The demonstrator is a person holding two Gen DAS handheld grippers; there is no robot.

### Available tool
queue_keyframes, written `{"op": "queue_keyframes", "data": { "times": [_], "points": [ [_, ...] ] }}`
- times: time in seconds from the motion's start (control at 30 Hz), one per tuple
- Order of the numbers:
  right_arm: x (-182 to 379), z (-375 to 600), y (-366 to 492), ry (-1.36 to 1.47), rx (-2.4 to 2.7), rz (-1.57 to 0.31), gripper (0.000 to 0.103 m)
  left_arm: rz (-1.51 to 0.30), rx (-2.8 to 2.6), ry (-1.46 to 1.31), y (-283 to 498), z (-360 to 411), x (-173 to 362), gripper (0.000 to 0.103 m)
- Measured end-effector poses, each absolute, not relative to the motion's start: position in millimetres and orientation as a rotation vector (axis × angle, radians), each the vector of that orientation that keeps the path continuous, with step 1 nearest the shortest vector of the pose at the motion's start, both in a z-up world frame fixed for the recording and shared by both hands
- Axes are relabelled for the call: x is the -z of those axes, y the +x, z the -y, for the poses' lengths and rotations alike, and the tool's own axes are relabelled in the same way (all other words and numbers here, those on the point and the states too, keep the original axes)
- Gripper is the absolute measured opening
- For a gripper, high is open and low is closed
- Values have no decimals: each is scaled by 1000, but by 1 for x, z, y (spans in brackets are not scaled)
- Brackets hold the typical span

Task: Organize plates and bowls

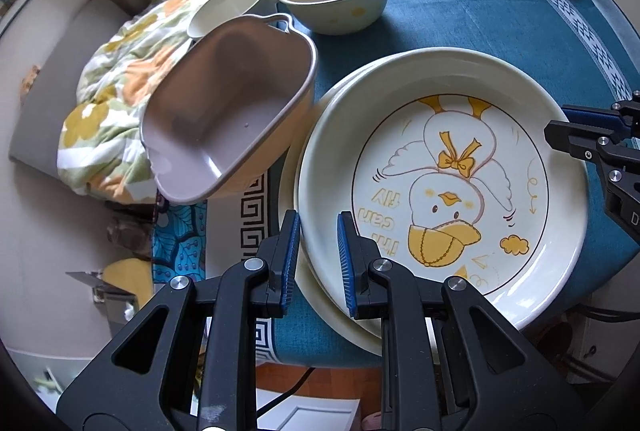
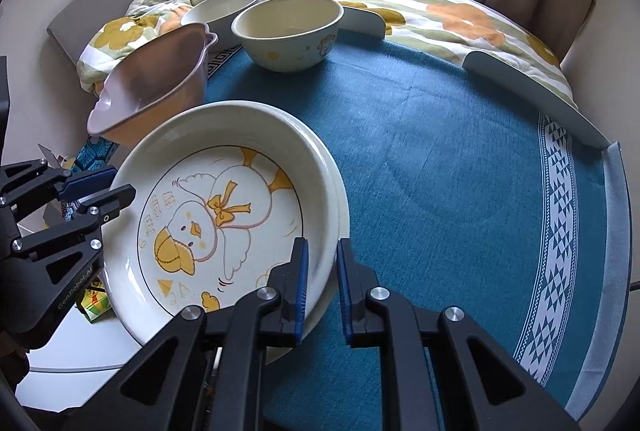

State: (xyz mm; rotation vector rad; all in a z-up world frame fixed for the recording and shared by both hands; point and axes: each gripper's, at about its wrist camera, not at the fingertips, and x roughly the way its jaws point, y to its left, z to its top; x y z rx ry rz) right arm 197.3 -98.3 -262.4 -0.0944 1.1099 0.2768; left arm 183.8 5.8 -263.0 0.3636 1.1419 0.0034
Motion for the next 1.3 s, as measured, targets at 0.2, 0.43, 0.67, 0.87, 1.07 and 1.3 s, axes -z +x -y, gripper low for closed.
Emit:
{"op": "queue_keyframes", "data": {
  "times": [0.2, 0.43, 0.67, 0.87, 1.07, 1.3],
  "points": [
    [259, 102, 197, -72, -292, -1102, 12, -1160, 11, 304, 185, -12, 255, 16],
    [206, 110, 212, 6, -364, -988, 17, -1046, -33, 97, 178, -49, 187, 18],
    [168, 81, 251, 1, -530, -928, 103, -909, -185, -107, 185, -118, 149, 102],
    [189, 35, 294, -22, -592, -1039, 103, -1011, -182, -342, 209, -166, 187, 102],
    [234, -7, 332, 1, -629, -1176, 100, -1120, -152, -458, 238, -180, 240, 79],
    [266, -35, 354, -17, -656, -1251, 56, -1196, -125, -480, 266, -181, 274, 61]
  ]
}}
